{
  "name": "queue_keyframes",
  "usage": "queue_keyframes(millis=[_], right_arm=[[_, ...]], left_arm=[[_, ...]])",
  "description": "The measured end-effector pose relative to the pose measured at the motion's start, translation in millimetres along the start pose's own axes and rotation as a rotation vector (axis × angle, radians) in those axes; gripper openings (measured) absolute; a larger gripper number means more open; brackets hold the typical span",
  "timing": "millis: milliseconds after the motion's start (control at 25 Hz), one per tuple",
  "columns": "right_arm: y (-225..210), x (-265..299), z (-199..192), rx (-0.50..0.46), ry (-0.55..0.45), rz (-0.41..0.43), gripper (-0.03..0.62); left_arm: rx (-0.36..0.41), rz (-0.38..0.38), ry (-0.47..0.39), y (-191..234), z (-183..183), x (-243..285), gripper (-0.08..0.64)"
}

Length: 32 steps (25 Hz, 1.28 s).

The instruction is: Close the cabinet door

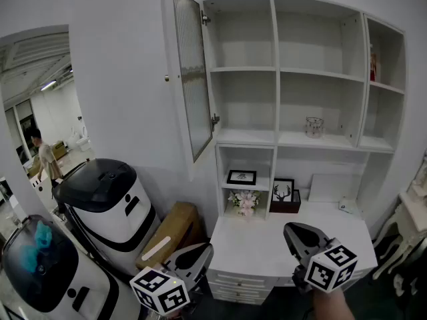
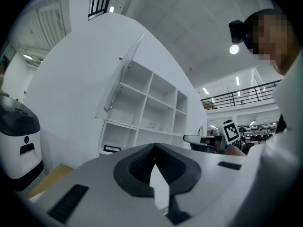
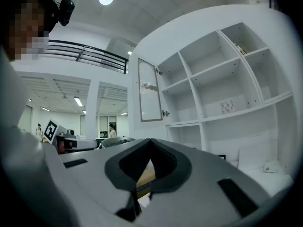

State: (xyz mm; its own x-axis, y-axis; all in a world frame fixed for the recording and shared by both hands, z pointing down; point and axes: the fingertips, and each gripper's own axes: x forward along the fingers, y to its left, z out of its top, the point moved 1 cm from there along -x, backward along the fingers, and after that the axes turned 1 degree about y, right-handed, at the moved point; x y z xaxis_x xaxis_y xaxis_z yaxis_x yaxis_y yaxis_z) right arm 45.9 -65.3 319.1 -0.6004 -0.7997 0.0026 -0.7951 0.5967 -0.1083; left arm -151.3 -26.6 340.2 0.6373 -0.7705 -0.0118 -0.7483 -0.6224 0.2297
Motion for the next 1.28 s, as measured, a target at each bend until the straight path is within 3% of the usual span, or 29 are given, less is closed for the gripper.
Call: queue_keyframes(millis=[800, 1280], right_arm=[[-15, 4, -2, 0.026, 0.003, 0.029, 0.005], [-54, 25, 12, 0.024, 0.011, 0.064, 0.005]], left_arm=[[-0.005, 0.016, 0.008, 3, -3, 12, 0.005], [-0.018, 0.071, -0.014, 12, 4, 47, 0.005]])
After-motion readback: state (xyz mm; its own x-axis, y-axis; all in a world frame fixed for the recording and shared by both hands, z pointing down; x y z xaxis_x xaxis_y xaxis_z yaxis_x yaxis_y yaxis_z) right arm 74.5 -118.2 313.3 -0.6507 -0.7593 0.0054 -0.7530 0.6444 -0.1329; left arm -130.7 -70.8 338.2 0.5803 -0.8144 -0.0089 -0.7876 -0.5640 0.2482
